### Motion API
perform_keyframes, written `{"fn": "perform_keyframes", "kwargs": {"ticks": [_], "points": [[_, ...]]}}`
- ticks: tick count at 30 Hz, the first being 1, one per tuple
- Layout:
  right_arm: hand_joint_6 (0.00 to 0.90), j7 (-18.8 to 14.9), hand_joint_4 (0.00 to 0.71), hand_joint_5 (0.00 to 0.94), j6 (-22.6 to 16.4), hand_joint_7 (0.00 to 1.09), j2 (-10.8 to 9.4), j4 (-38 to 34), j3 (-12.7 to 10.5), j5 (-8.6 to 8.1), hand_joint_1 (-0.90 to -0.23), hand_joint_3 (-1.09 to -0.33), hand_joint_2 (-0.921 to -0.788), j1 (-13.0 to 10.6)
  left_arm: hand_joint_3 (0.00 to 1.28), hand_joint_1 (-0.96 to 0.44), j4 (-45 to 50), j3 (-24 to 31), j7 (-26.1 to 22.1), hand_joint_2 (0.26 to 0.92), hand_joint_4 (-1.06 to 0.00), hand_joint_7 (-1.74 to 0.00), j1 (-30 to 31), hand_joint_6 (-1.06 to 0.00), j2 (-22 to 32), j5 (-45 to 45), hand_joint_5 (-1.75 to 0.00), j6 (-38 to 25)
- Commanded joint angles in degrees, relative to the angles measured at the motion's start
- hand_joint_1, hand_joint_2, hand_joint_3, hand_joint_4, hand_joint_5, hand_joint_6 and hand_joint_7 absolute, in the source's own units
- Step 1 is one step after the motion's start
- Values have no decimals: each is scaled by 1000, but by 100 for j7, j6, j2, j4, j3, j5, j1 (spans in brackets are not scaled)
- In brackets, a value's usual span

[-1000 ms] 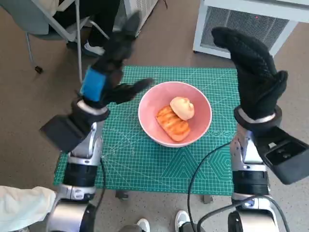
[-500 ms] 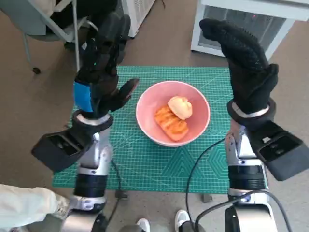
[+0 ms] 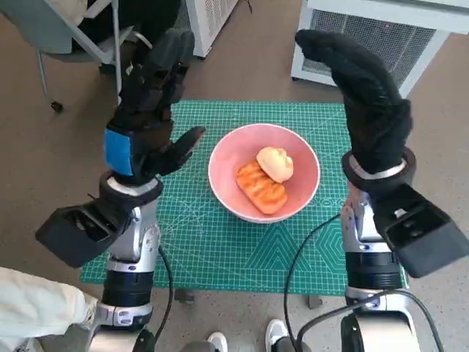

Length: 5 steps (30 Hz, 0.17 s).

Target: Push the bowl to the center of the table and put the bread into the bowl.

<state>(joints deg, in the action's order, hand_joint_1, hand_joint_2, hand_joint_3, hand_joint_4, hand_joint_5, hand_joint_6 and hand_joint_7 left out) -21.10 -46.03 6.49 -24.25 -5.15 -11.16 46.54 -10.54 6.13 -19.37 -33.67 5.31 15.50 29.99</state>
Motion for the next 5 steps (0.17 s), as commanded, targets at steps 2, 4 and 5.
{"fn": "perform_keyframes", "kwargs": {"ticks": [2,4,5], "points": [[-1,68,183,155,56,634,-7,32,49,72,-558,-771,-921,-63,206,-511,145,-24,78,921,-250,-53,56,-433,56,-192,0,38],[-1,83,185,152,49,637,-10,44,63,88,-560,-770,-921,-73,206,-513,210,-31,106,921,-250,-50,79,-432,66,-237,0,3],[-1,88,187,151,49,639,-8,47,68,90,-561,-770,-921,-76,207,-514,227,-32,113,921,-249,-49,86,-432,65,-248,0,-7]]}}
